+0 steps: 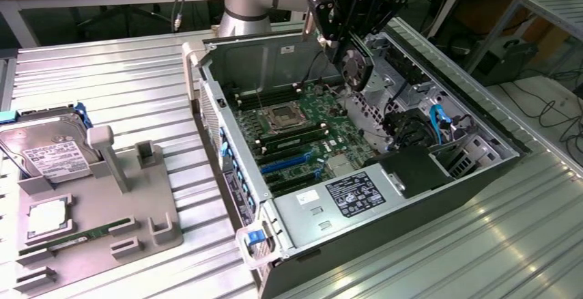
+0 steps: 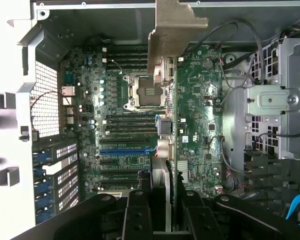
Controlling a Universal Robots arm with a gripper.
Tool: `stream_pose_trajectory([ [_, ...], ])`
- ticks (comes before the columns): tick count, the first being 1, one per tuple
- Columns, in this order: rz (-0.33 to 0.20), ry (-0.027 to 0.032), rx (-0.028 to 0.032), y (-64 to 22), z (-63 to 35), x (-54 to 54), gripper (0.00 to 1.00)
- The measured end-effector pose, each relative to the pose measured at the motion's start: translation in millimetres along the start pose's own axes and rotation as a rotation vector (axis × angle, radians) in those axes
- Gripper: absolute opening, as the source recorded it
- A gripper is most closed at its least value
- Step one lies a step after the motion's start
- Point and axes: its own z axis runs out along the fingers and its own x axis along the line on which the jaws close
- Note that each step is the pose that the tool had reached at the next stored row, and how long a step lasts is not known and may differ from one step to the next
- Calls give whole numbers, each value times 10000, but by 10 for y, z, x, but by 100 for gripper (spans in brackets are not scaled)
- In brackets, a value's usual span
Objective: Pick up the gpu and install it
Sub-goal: 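Insert the gpu into the slot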
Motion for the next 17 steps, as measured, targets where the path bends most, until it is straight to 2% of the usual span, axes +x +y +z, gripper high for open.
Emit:
stream_pose_trajectory([
  [17, -410, 20, -6, 0, 0, 0, 28],
])
